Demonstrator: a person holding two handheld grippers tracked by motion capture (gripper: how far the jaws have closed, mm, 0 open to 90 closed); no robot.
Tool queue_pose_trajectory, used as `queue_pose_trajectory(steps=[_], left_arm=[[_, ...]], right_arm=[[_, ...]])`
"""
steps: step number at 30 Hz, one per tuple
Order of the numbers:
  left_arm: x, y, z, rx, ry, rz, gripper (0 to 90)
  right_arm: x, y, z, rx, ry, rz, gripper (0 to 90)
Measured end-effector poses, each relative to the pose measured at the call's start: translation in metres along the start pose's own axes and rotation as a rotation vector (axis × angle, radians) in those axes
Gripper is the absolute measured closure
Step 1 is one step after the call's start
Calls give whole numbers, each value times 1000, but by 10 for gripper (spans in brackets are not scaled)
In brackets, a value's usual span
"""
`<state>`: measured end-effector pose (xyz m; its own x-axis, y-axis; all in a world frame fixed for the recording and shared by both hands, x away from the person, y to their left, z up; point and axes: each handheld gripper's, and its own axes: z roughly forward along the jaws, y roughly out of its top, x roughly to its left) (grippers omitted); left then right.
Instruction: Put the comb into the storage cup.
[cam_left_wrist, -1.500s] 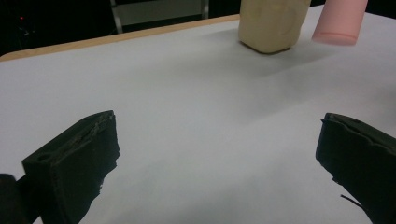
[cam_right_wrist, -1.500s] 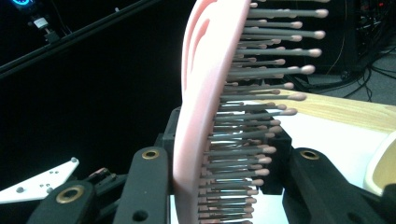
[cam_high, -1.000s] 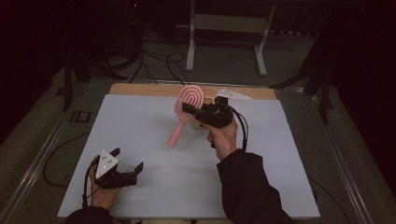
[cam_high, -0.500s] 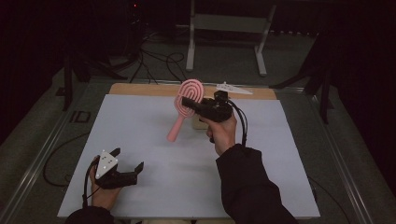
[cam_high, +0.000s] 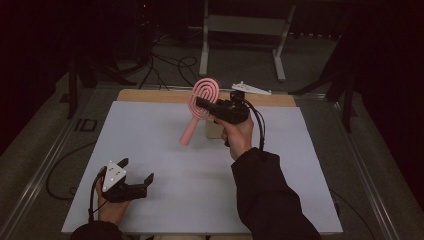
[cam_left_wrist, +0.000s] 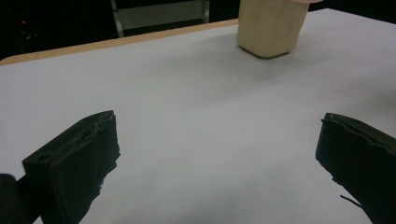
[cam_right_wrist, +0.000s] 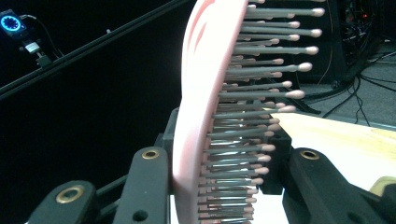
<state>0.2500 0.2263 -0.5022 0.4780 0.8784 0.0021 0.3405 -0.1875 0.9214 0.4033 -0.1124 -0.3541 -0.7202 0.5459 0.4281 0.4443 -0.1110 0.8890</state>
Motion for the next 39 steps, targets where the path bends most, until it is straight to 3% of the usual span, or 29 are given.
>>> queue_pose_trajectory(steps=[17,39], left_arm=[[1,1,-2,-6,11,-3,0],[0,0,-6,-13,27,2,0]], right_arm=[[1,13,10,-2,3,-52,637],[-12,28,22,-13,-46,-57,637]])
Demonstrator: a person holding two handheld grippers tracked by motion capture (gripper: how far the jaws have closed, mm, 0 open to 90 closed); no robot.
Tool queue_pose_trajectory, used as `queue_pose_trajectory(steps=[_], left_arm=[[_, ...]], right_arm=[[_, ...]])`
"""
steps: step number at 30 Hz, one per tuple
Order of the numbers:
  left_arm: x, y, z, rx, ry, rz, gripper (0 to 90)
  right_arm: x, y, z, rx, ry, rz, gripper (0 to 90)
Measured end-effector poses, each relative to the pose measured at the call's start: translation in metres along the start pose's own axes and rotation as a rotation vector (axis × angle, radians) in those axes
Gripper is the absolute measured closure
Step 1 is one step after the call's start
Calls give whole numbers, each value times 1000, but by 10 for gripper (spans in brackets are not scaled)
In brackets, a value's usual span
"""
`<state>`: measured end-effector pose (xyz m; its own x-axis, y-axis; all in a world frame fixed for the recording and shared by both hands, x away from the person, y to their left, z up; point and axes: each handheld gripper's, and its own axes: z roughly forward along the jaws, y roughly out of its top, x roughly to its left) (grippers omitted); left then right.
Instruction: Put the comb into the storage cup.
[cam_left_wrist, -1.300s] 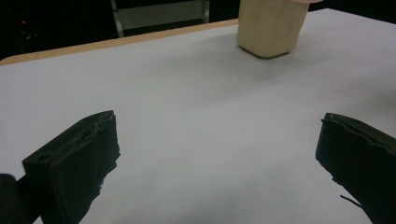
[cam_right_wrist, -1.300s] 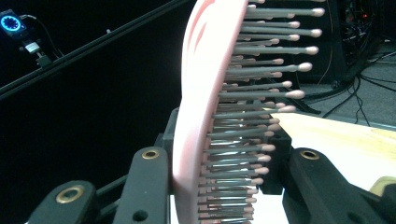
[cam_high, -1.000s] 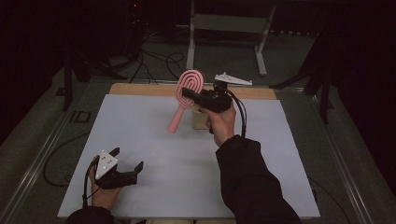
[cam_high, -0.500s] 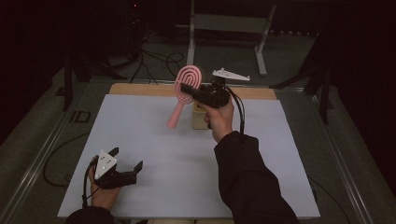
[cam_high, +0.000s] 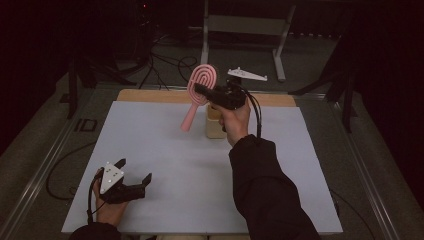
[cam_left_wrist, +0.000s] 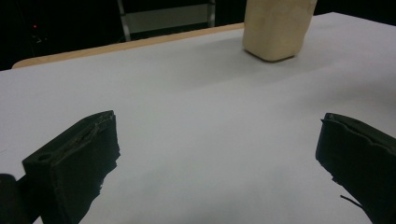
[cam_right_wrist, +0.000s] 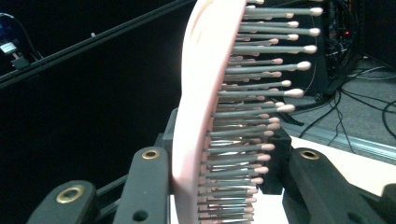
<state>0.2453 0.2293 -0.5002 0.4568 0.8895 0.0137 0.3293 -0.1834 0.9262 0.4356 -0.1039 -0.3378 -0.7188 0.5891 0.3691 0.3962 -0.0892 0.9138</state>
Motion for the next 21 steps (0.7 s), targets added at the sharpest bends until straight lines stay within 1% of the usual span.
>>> queue_pose_trajectory(steps=[2,8,12,19,21], left_arm=[[0,0,0,0,3,2,0],[0,0,0,-3,5,3,0],[0,0,0,-4,7,4,0],[0,0,-1,-7,8,1,0],[0,0,-1,-6,9,2,0]], right_arm=[[0,1,0,1,-3,2,638],[-4,9,0,-22,-14,4,638],[-7,11,-1,-31,-28,22,637],[-12,12,-4,-25,-58,10,638],[-16,14,-7,-35,-64,26,638]])
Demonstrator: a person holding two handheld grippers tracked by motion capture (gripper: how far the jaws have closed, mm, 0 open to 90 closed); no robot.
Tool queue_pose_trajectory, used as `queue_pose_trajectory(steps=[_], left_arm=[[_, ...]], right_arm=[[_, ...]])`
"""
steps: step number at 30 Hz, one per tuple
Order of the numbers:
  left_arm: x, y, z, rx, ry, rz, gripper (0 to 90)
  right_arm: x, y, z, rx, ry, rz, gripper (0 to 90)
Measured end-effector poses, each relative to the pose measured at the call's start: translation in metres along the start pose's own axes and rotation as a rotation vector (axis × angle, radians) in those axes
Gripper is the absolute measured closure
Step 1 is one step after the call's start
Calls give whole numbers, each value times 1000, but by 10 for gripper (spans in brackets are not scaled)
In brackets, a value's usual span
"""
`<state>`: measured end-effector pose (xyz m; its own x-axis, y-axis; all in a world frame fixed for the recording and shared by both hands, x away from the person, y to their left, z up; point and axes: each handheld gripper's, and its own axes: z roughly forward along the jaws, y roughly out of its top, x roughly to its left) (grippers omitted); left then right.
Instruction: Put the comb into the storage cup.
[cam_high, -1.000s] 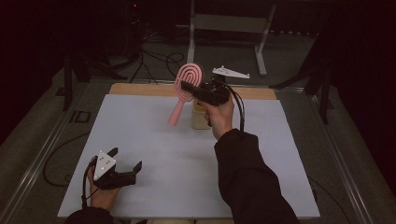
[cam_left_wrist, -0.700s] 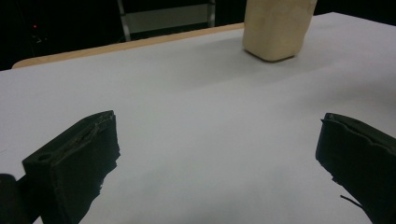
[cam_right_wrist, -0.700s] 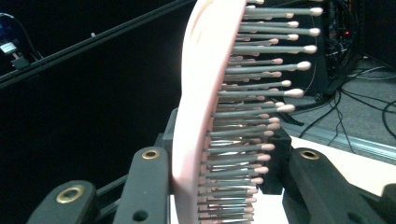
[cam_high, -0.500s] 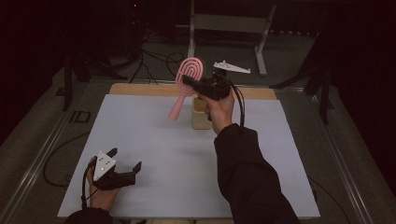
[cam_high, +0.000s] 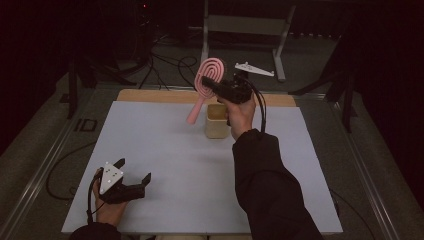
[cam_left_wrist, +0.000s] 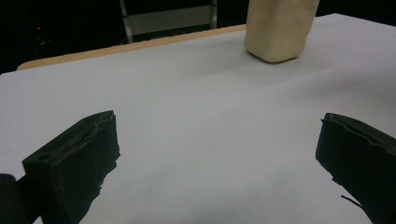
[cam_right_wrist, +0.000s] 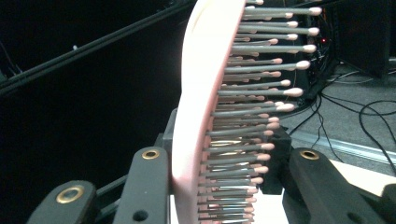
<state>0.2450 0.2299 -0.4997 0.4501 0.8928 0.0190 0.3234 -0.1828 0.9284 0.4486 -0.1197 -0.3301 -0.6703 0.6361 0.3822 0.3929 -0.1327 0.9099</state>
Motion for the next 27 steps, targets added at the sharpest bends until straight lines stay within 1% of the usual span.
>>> queue_pose_trajectory(steps=[2,7,12,15,27], left_arm=[[0,0,0,-3,-1,0,0],[-1,0,0,-1,0,2,0],[-1,0,0,-3,-1,1,0],[-1,0,0,-2,-1,1,0],[-1,0,0,-3,0,2,0]], right_arm=[[-3,1,-1,-9,-6,6,637],[-8,3,-5,-8,-31,6,638],[-14,5,-9,-29,-49,16,637],[-16,6,-11,-29,-64,10,637],[-24,10,-17,-49,-87,33,637]])
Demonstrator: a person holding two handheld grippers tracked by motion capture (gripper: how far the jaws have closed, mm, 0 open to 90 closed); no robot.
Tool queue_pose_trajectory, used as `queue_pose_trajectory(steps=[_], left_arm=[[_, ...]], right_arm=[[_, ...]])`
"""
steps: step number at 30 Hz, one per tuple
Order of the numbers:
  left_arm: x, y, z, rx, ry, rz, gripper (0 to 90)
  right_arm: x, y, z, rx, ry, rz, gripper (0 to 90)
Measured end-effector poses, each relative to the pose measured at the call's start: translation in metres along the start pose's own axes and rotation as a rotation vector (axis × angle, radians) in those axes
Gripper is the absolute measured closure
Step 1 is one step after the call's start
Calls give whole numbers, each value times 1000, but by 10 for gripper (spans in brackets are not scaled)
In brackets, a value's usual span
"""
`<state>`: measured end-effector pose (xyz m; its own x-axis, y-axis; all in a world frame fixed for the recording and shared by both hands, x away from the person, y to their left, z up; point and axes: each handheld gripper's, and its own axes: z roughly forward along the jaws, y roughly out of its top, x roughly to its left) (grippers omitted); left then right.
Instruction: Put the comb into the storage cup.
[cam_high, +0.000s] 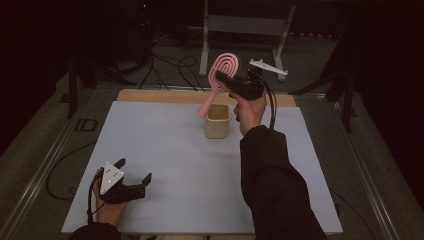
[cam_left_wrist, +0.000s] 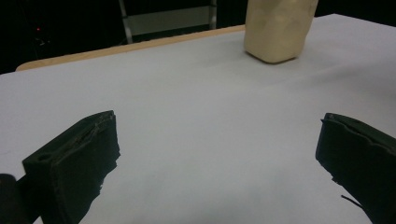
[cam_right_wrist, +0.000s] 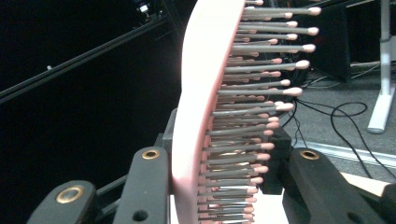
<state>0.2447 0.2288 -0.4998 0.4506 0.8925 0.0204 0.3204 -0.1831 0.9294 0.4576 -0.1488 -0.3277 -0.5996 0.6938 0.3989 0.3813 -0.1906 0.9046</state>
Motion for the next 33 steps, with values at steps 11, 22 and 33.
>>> queue_pose_trajectory(steps=[11,22,33], left_arm=[[0,0,0,1,-3,3,0],[0,0,0,1,-2,3,0],[0,0,1,1,-3,5,0]], right_arm=[[-6,1,-1,0,-20,0,637],[-12,2,-4,-2,-46,0,637],[-17,1,-5,0,-69,5,637]])
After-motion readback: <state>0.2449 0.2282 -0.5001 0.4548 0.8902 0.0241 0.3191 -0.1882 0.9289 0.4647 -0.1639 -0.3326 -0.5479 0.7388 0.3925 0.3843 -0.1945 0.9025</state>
